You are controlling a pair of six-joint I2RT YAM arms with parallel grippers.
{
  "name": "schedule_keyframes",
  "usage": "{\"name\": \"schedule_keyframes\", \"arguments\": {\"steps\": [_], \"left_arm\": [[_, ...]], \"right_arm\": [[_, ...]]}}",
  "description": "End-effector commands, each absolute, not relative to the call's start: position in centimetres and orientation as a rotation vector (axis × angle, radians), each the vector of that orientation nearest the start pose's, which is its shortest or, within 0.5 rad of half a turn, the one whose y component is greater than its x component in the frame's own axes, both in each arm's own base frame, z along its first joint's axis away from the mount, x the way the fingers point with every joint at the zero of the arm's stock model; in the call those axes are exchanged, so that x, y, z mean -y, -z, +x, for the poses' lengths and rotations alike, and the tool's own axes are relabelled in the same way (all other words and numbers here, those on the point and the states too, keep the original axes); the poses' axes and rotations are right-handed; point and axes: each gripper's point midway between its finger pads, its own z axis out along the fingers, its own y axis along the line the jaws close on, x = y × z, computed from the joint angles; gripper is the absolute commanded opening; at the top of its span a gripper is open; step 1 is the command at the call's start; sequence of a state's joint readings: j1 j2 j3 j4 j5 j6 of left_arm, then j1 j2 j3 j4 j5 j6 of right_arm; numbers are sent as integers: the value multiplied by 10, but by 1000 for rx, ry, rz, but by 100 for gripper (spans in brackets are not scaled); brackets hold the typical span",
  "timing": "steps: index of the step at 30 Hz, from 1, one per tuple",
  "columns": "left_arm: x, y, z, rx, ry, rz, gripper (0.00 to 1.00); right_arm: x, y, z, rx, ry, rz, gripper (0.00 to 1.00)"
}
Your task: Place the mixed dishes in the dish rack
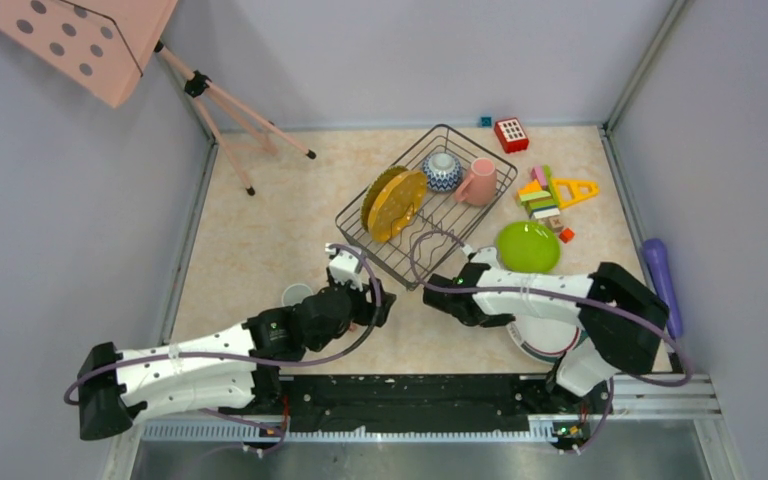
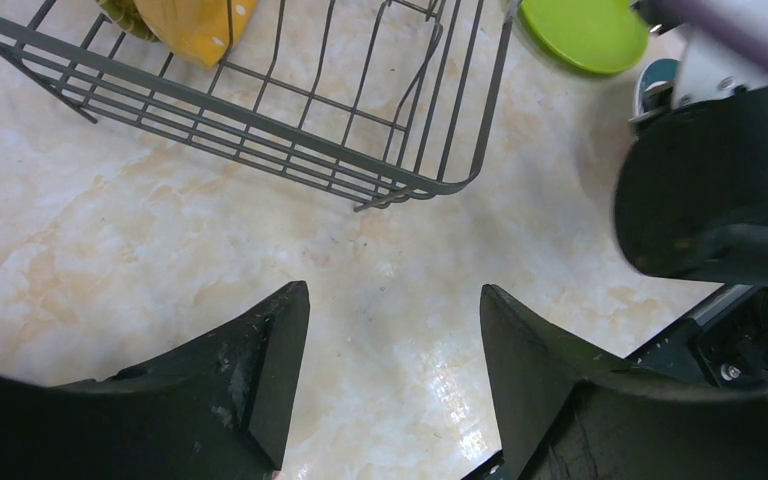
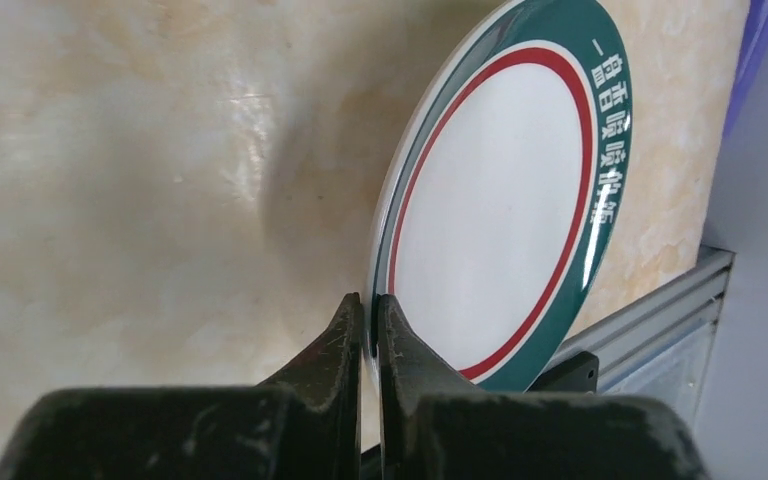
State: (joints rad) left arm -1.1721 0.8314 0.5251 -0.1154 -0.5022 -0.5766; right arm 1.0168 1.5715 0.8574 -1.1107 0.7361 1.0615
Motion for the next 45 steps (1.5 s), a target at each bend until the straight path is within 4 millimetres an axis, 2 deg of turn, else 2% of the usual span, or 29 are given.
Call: {"name": "schedule_keyframes", "arguments": {"steps": [1,5,13,17,22,27,31,35,41,45], "left_arm": [[243,-165,177,-1967,653,223,68],[251,-169,173,-1950,704,265,68],[267,-183,168,-1911,782,330,69],[263,-195,172,-1891,726,370,70],[255,-217,179,-1831,652,415,72],[248,-240,190,-1769,586,399,75],[222,-261,202,-1755,452,320,77],[200,-271,208,-1741,389,276,78],[179,-267,216,-1742,377,180,77],[171,-261,219,-1754,383,131,77]], "right_arm": [[-134,-94,174,-2502,483,28,0],[-145,-137,179,-2469,311,122,0],[-177,-254,206,-2202,-213,300,0],[-173,-312,216,-2092,-284,391,0],[-175,-350,225,-2014,-334,438,0],[-194,-380,242,-1889,-520,538,0],[-216,-395,260,-1747,-722,618,0],[-237,-397,280,-1678,-881,674,0],[-269,-391,309,-1649,-943,753,0],[-281,-385,326,-1621,-944,823,0]]}}
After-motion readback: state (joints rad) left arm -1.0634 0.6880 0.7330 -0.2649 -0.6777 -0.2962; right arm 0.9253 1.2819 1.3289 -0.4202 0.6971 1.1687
